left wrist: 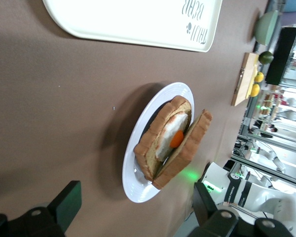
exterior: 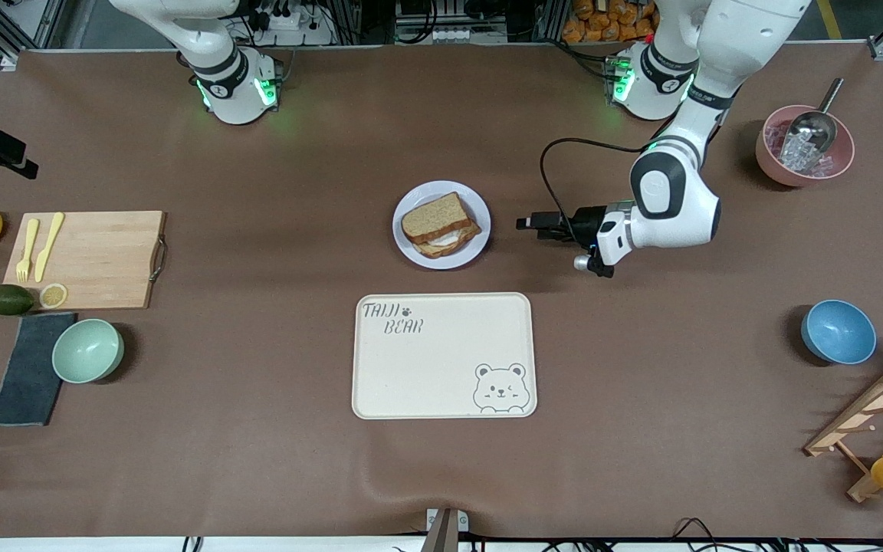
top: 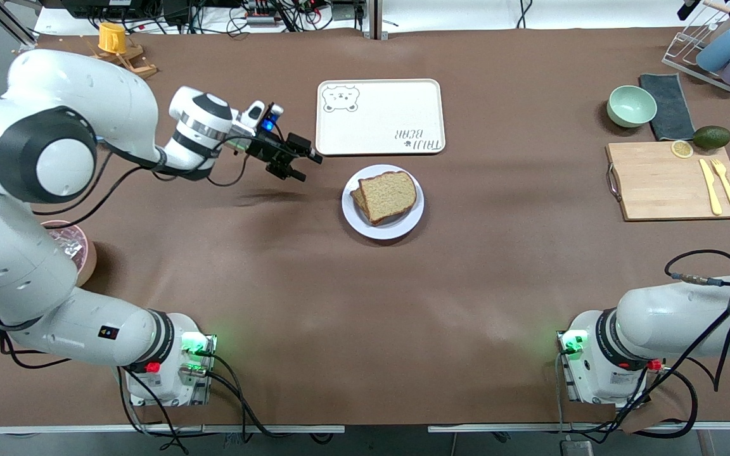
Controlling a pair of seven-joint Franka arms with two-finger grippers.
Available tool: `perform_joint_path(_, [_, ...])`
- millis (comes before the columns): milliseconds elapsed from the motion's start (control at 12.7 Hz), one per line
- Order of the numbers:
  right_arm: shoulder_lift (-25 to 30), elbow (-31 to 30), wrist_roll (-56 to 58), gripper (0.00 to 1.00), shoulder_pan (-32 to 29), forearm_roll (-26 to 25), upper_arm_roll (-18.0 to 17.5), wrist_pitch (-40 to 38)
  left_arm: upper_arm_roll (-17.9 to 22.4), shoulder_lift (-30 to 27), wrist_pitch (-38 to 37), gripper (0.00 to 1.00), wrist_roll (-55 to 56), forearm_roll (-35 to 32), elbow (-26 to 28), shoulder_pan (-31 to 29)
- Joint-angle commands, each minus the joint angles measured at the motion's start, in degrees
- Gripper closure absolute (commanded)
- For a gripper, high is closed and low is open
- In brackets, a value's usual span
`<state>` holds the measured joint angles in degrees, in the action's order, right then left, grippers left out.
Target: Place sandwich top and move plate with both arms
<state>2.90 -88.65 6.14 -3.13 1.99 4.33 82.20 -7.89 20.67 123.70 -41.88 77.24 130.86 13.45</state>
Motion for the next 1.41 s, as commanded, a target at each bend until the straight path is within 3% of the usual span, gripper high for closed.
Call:
perform_joint_path(0, [-0.18,0.58,0.97,0.0,-0.57,1.26,-0.63,1.2,-0.89,3.23,0.93,0.0,-7.5,5.62,0.01,0.18])
perform_joint_path(314, [-0.35,0.58,1.06,0.0,-0.65,0.91,-0.72,1.29,-3.27,5.6,0.93,0.0,-11.89,11.34,-0.08,0.35])
perform_joint_path(550, [-0.35,0.49,1.06,0.0,-0.48,0.82,-0.81,1.21,-3.71,8.76,0.93,0.1,-19.89,15.3,-0.17,0.26])
perform_joint_path(1021, [-0.27,0.58,1.06,0.0,-0.48,0.29,-0.81,0.77,-4.5,9.56,0.93,0.32,-21.04,15.92,-0.35,0.44])
perform_joint_path(1335, [-0.27,0.49,1.06,0.0,-0.3,0.29,-0.81,1.03,-5.55,11.84,0.85,0.34,-27.55,20.49,-0.69,0.44])
